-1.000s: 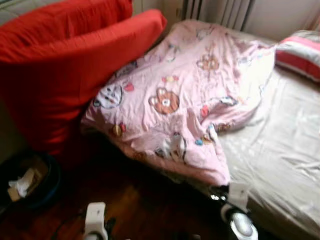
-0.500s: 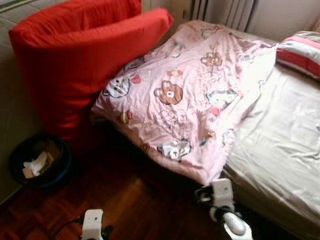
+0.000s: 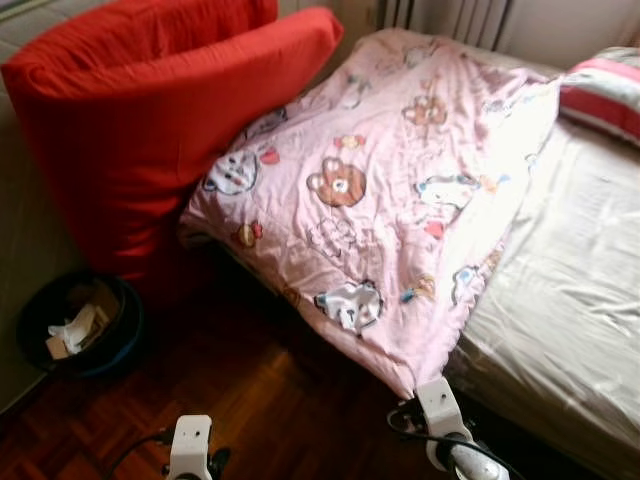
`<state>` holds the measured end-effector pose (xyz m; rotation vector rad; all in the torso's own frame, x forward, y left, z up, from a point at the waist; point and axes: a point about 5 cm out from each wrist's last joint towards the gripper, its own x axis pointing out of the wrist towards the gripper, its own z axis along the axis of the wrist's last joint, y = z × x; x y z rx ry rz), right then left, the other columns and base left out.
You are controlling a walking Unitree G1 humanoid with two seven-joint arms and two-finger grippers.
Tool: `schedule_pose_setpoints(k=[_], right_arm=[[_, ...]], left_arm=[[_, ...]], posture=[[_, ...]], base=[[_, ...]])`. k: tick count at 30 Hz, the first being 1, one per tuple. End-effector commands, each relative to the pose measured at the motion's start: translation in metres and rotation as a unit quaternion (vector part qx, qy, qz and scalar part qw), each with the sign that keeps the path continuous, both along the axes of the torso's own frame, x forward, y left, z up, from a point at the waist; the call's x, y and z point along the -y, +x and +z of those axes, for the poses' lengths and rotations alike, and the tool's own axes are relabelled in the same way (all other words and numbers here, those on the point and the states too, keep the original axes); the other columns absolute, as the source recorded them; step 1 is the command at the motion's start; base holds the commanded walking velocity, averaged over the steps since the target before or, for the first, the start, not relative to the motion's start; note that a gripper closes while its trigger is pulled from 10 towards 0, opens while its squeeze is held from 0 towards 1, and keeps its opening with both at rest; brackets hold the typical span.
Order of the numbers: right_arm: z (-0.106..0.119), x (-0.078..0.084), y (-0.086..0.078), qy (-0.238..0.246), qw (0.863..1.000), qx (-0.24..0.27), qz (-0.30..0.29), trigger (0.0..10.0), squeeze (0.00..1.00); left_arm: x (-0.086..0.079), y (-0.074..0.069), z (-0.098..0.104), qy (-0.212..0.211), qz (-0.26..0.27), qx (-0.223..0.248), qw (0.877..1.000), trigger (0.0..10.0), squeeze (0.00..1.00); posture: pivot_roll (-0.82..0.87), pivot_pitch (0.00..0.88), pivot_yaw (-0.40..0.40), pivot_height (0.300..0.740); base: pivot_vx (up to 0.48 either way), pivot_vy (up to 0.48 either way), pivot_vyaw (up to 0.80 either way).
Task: Clean up the room
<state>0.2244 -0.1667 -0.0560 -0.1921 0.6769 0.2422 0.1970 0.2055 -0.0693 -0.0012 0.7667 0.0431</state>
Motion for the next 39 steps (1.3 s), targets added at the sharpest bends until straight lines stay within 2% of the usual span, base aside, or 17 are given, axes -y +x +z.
schedule_pose_setpoints(k=[1,7,10,15,26,27,33,39], right_arm=[[-0.010,0.003,-0.013,-0.005,0.999,-0.034,-0.010,10.0,0.00],[-0.015,0.006,-0.021,-0.013,0.998,-0.060,-0.018,10.0,0.00],[-0.022,0.011,-0.031,-0.045,0.994,-0.096,-0.016,10.0,0.00],[-0.028,0.014,-0.041,-0.056,0.989,-0.133,-0.006,10.0,0.00],[-0.032,0.012,-0.049,-0.044,0.989,-0.141,-0.014,10.0,0.00],[-0.032,0.010,-0.050,-0.039,0.989,-0.142,-0.014,10.0,1.00],[-0.032,0.008,-0.049,-0.038,0.990,-0.137,-0.016,10.0,1.00],[-0.030,0.016,-0.047,-0.042,0.990,-0.134,-0.024,10.0,1.00]], left_arm=[[-0.003,-0.009,-0.005,0.002,-0.002,-0.020,1.000,10.0,0.00],[-0.002,-0.009,-0.005,0.003,-0.003,-0.021,1.000,10.0,0.00],[0.000,-0.009,-0.005,0.003,-0.007,-0.021,1.000,10.0,0.00],[0.001,-0.008,-0.005,0.003,-0.012,-0.020,1.000,10.0,0.00],[0.004,-0.006,-0.004,0.004,-0.019,-0.015,1.000,10.0,0.00],[0.004,-0.006,-0.004,0.004,-0.019,-0.015,1.000,10.0,0.00],[0.000,-0.008,-0.004,0.005,-0.019,-0.014,1.000,10.0,0.00],[0.000,-0.008,-0.004,0.005,-0.020,-0.013,1.000,10.0,0.00]], posture=[[-0.05,0.143,0.011,0.740],[-0.05,0.144,0.012,0.740],[-0.05,0.145,0.011,0.740],[-0.05,0.145,0.012,0.740],[-0.05,0.146,0.010,0.740],[-0.05,0.147,0.010,0.740],[-0.05,0.147,0.010,0.740],[-0.05,0.147,0.010,0.740]], base=[[0.000,0.000,0.00],[0.000,0.000,0.00],[0.000,0.000,0.00],[0.000,0.000,0.00],[0.000,0.000,0.00],[0.000,0.000,0.00],[0.000,0.000,0.00],[0.000,0.000,0.00]])
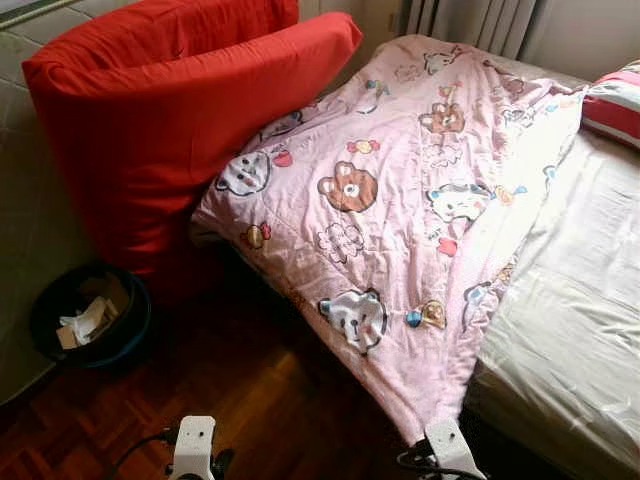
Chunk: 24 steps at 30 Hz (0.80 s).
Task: Clean up the room
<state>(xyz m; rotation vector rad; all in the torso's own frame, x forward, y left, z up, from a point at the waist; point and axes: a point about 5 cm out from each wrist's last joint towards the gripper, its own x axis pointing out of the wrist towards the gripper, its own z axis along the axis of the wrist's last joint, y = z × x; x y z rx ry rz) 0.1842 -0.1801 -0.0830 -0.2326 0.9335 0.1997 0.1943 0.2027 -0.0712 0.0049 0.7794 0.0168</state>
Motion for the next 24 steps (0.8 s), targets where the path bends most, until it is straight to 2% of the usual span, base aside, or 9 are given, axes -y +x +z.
schedule_pose_setpoints(k=[1,8,9,10,11,17,19,20,24], right_arm=[[-0.003,0.006,-0.007,0.000,1.000,-0.012,-0.006,10.0,1.00],[0.000,0.016,-0.005,-0.003,0.999,0.004,-0.033,10.0,1.00],[0.001,0.017,-0.002,0.002,0.999,0.011,-0.045,10.0,0.68],[0.001,0.017,-0.002,0.002,0.999,0.011,-0.045,10.0,0.68],[0.004,0.015,0.003,0.012,0.997,0.021,-0.072,10.0,0.00],[0.001,0.023,-0.001,0.051,0.977,0.015,-0.205,10.0,0.00],[-0.003,0.031,-0.013,0.062,0.963,-0.002,-0.264,10.0,0.00],[-0.003,0.031,-0.013,0.062,0.963,-0.002,-0.264,10.0,0.00],[-0.013,0.037,-0.040,0.061,0.952,-0.037,-0.298,10.0,0.00]], left_arm=[[-0.003,-0.005,-0.002,0.008,-0.008,-0.006,1.000,10.0,0.00],[0.000,-0.002,-0.001,0.008,-0.010,-0.006,1.000,10.0,0.00],[0.000,-0.002,-0.001,0.008,-0.010,-0.007,1.000,10.0,0.00],[0.000,-0.002,-0.001,0.008,-0.010,-0.007,1.000,10.0,0.00],[0.001,-0.002,-0.001,0.008,-0.011,-0.007,1.000,10.0,0.00],[0.002,-0.002,-0.002,0.008,-0.010,-0.010,1.000,10.0,0.00],[0.002,-0.003,-0.003,0.008,-0.009,-0.012,1.000,10.0,0.00],[0.002,-0.003,-0.003,0.008,-0.009,-0.012,1.000,10.0,0.00],[0.002,-0.009,-0.005,0.008,-0.007,-0.020,1.000,10.0,0.00]], posture=[[-0.05,0.147,0.010,0.740],[-0.05,0.147,0.011,0.740],[-0.05,0.147,0.011,0.740],[-0.05,0.147,0.011,0.740],[-0.05,0.147,0.011,0.740],[-0.05,0.142,0.011,0.740],[-0.05,0.134,0.012,0.740],[-0.05,0.134,0.012,0.740],[-0.06,0.124,0.012,0.740]], base=[[0.000,0.000,0.00],[0.000,0.000,0.00],[0.000,0.000,0.00],[0.000,0.000,0.00],[0.000,0.000,0.00],[0.000,0.000,0.00],[0.000,0.000,0.00],[0.000,0.000,0.00],[0.000,0.000,0.00]])
